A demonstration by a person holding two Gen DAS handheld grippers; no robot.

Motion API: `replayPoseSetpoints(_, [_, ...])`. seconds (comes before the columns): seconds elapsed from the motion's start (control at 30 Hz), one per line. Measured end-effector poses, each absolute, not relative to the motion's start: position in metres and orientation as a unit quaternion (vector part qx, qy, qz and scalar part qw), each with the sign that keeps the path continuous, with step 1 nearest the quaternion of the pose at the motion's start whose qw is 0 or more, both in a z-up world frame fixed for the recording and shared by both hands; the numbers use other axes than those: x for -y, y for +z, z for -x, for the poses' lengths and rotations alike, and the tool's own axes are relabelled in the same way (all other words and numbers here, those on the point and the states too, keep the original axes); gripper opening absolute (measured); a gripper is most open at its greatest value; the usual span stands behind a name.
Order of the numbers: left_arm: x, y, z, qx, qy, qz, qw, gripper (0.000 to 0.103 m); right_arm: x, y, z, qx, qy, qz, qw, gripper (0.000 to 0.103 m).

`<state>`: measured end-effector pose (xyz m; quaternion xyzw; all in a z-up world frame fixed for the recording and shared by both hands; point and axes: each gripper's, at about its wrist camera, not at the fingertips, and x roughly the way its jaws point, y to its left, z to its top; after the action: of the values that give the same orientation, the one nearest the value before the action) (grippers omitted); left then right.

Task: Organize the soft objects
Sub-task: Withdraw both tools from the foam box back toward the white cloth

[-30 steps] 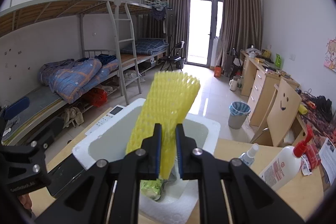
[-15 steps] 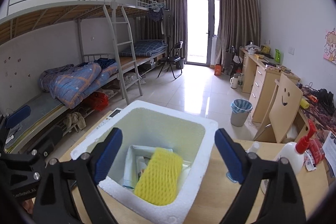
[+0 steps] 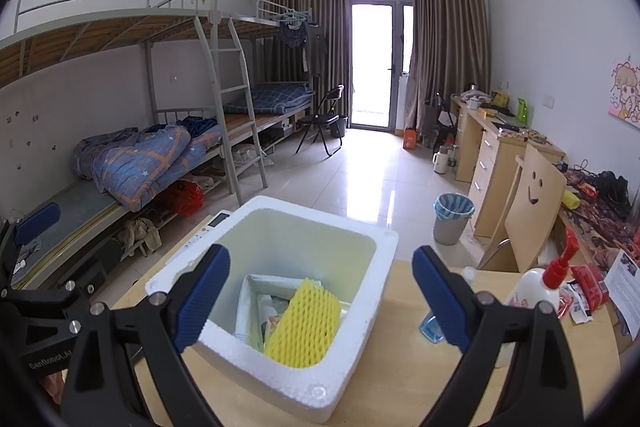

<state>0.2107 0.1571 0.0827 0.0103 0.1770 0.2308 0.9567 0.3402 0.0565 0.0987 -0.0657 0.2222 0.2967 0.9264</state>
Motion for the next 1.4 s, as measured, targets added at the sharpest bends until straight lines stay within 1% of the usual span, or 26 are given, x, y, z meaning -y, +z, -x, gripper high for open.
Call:
replayPoseSetpoints(0.37, [-0.142,0.096,-0.178,-0.158,0.223,-0.012,0.962,0.102,-0.037,0.112,-0.313,-0.207,0.297,0.062,0.93,0.096])
replayPoseSetpoints(0.73, [-0.117,0.109,-0.144,-0.142,0.216,-0.023,0.966,0.102,-0.012,0.125,-0.276,-0.186,0.293,0.048,0.937,0.103])
replayPoseSetpoints(1.4, [-0.076,0.116,-0.06,-0.116,0.199,-0.006,0.973,0.102,0.034,0.126,-0.191,-0.162,0.297,0.045,0.94,0.103])
